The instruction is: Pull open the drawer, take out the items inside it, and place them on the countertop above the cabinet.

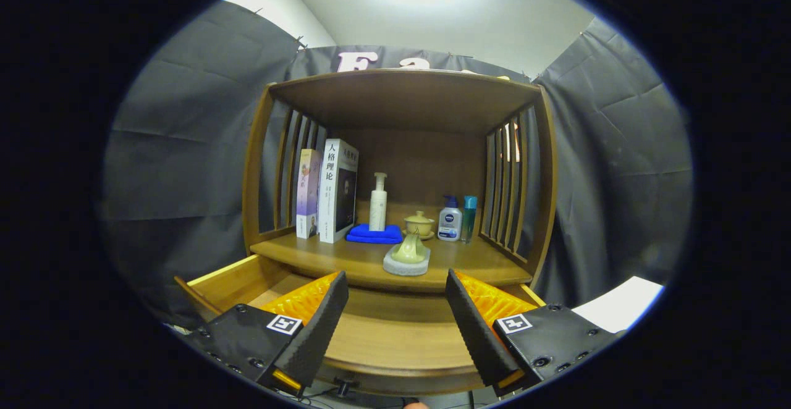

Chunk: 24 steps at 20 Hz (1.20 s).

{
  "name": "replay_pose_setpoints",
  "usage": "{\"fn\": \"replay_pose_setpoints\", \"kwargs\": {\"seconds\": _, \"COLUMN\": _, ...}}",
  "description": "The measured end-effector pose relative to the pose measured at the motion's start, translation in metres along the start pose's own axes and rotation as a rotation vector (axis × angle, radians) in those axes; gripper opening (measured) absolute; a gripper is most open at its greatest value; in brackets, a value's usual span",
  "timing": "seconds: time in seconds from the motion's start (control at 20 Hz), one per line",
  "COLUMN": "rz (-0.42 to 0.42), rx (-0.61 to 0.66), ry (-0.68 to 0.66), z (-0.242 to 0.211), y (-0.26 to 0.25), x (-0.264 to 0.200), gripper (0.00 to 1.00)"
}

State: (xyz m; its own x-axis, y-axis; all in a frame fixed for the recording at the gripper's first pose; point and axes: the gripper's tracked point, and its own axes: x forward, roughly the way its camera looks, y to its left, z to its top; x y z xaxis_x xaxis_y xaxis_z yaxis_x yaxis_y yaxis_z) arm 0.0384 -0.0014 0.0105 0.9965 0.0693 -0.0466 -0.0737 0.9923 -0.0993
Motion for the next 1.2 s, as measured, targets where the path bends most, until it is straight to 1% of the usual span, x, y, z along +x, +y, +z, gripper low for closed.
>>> {"fn": "replay_pose_setpoints", "kwargs": {"seconds": 0.2, "rz": 0.008, "rx": -0.043, "ry": -0.016, "z": -0.016, "y": 0.011, "x": -0.023, "gripper": 1.00}}
{"fn": "replay_pose_setpoints", "kwargs": {"seconds": 0.45, "rz": 0.022, "rx": -0.008, "ry": -0.013, "z": -0.038, "y": 0.022, "x": -0.042, "gripper": 0.98}}
{"fn": "replay_pose_setpoints", "kwargs": {"seconds": 0.7, "rz": 0.031, "rx": 0.005, "ry": 0.045, "z": -0.075, "y": 0.030, "x": -0.058, "gripper": 0.98}}
{"fn": "replay_pose_setpoints", "kwargs": {"seconds": 0.95, "rz": 0.033, "rx": 0.023, "ry": 0.099, "z": -0.112, "y": 0.037, "x": -0.063, "gripper": 0.98}}
{"fn": "replay_pose_setpoints", "kwargs": {"seconds": 1.2, "rz": 0.023, "rx": 0.045, "ry": 0.157, "z": -0.139, "y": 0.038, "x": -0.050, "gripper": 0.98}}
